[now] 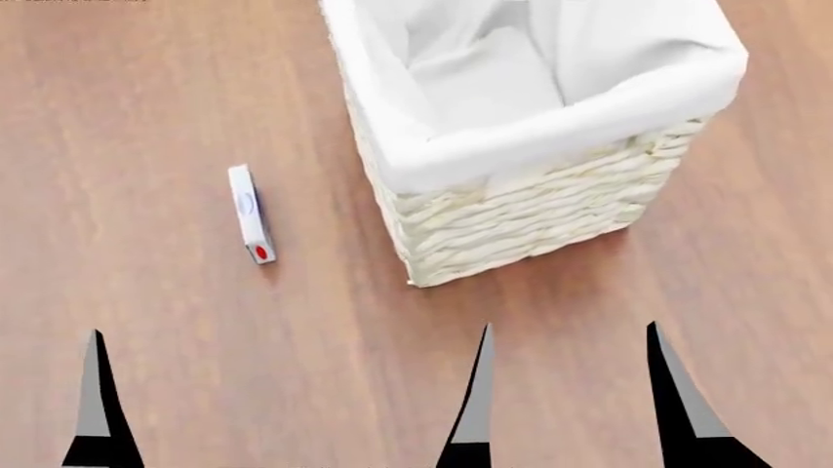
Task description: Pick up the alphabet soup and the cream cheese box, and put them in the basket.
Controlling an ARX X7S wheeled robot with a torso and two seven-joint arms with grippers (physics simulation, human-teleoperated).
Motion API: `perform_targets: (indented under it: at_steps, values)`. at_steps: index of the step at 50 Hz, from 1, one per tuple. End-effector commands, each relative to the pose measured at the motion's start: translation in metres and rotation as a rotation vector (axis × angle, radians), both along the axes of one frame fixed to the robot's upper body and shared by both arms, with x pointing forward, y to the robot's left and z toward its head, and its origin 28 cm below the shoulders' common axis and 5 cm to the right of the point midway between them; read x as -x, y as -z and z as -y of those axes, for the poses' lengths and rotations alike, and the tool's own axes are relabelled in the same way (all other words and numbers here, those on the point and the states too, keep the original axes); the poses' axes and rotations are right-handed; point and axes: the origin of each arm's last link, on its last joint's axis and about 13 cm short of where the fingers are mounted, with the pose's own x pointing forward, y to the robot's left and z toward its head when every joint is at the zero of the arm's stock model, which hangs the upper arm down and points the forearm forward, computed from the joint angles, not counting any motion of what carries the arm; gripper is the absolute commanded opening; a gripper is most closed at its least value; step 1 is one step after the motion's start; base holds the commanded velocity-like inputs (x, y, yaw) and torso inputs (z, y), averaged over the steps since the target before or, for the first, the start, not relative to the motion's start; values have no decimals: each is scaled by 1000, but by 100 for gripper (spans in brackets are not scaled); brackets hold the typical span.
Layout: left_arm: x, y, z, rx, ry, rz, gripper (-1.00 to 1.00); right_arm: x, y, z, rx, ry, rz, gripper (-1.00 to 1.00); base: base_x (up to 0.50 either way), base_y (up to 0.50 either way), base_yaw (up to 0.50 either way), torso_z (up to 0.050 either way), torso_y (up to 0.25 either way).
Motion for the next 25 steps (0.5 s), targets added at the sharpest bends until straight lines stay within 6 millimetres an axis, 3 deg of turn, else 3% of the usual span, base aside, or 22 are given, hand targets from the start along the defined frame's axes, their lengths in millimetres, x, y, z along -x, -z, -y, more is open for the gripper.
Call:
perform_targets:
  at_steps: [1,17,25]
  values:
    - [0,0,0,1,1,-2,100,0,0,0,2,1,-1,100,0,0,-238,0,0]
    - [-1,1,0,1,0,-6,100,0,1,-1,2,-1,-6,100,0,0,-231,0,0]
    - [-2,3,-1,7,5,-6,100,1,-1,-1,10,11,-8,100,-6,-17,0,0,0]
